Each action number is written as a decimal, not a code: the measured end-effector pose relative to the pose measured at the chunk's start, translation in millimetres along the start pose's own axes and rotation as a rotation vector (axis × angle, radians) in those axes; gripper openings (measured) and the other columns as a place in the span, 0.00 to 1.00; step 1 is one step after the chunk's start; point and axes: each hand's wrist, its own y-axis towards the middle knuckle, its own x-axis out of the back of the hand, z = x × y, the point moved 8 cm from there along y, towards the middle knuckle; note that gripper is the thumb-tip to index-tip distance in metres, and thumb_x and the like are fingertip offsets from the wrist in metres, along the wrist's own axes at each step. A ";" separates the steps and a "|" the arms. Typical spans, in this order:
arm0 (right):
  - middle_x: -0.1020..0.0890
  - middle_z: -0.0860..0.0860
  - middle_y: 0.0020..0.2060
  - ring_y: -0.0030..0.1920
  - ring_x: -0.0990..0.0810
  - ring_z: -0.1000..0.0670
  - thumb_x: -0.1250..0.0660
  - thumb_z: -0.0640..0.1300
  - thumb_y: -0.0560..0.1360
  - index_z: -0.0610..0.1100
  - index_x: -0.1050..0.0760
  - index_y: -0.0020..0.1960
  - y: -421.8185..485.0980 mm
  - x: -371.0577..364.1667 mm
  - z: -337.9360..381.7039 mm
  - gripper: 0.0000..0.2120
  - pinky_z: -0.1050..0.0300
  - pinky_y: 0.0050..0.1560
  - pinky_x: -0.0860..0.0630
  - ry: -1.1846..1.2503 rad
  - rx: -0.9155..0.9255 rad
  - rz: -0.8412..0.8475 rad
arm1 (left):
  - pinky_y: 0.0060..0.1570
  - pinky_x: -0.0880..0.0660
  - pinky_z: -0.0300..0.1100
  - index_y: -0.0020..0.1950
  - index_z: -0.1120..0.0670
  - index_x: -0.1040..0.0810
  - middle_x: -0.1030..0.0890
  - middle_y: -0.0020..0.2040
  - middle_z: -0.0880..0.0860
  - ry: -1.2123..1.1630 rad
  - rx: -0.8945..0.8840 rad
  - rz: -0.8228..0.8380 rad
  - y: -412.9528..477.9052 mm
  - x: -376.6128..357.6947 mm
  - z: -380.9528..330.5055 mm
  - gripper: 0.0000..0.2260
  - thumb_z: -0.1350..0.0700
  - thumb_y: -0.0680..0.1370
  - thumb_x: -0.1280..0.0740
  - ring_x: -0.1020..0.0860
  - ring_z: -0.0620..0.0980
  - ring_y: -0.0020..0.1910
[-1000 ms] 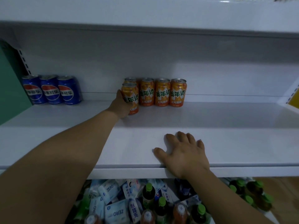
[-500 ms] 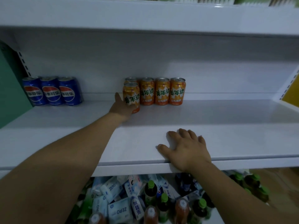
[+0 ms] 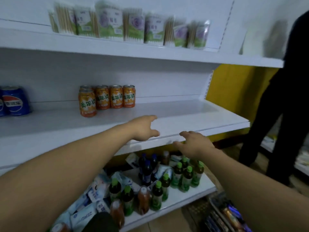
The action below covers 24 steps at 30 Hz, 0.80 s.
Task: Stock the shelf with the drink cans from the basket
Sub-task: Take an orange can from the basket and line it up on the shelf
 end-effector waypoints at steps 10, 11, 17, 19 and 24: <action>0.32 0.47 0.72 0.69 0.32 0.43 0.45 0.64 0.77 0.51 0.39 0.75 -202.7 -4.9 -206.9 0.31 0.45 0.66 0.31 0.088 -0.597 -0.050 | 0.70 0.39 0.44 0.78 0.51 0.46 0.43 0.78 0.52 0.103 -0.454 0.243 -16.8 -132.3 -217.0 0.33 0.45 0.78 0.35 0.39 0.52 0.74; 0.33 0.47 0.73 0.70 0.33 0.44 0.45 0.64 0.77 0.51 0.40 0.76 -219.2 -7.6 -218.1 0.31 0.46 0.66 0.31 0.107 -0.638 -0.049 | 0.71 0.40 0.45 0.78 0.51 0.46 0.43 0.78 0.52 0.111 -0.486 0.265 -19.3 -144.0 -230.2 0.33 0.45 0.78 0.35 0.40 0.52 0.74; 0.32 0.48 0.73 0.69 0.31 0.45 0.44 0.63 0.78 0.51 0.41 0.77 -273.5 -32.7 -261.8 0.31 0.51 0.64 0.31 0.147 -0.819 -0.042 | 0.72 0.40 0.47 0.78 0.51 0.45 0.42 0.78 0.52 0.167 -0.638 0.363 -11.5 -208.3 -283.5 0.33 0.45 0.77 0.34 0.41 0.52 0.75; 0.31 0.47 0.72 0.69 0.30 0.45 0.43 0.62 0.78 0.50 0.40 0.76 -282.7 -43.6 -274.1 0.30 0.51 0.63 0.31 0.203 -0.865 -0.025 | 0.70 0.37 0.47 0.76 0.52 0.41 0.37 0.75 0.53 0.163 -0.682 0.411 -5.3 -229.5 -297.1 0.31 0.47 0.77 0.34 0.37 0.52 0.73; 0.26 0.48 0.66 0.63 0.26 0.46 0.41 0.62 0.77 0.50 0.35 0.73 -290.3 -77.2 -309.5 0.28 0.51 0.60 0.27 0.257 -0.965 0.026 | 0.66 0.33 0.46 0.76 0.51 0.40 0.35 0.74 0.52 0.153 -0.691 0.553 25.5 -297.8 -314.4 0.29 0.49 0.78 0.34 0.33 0.52 0.70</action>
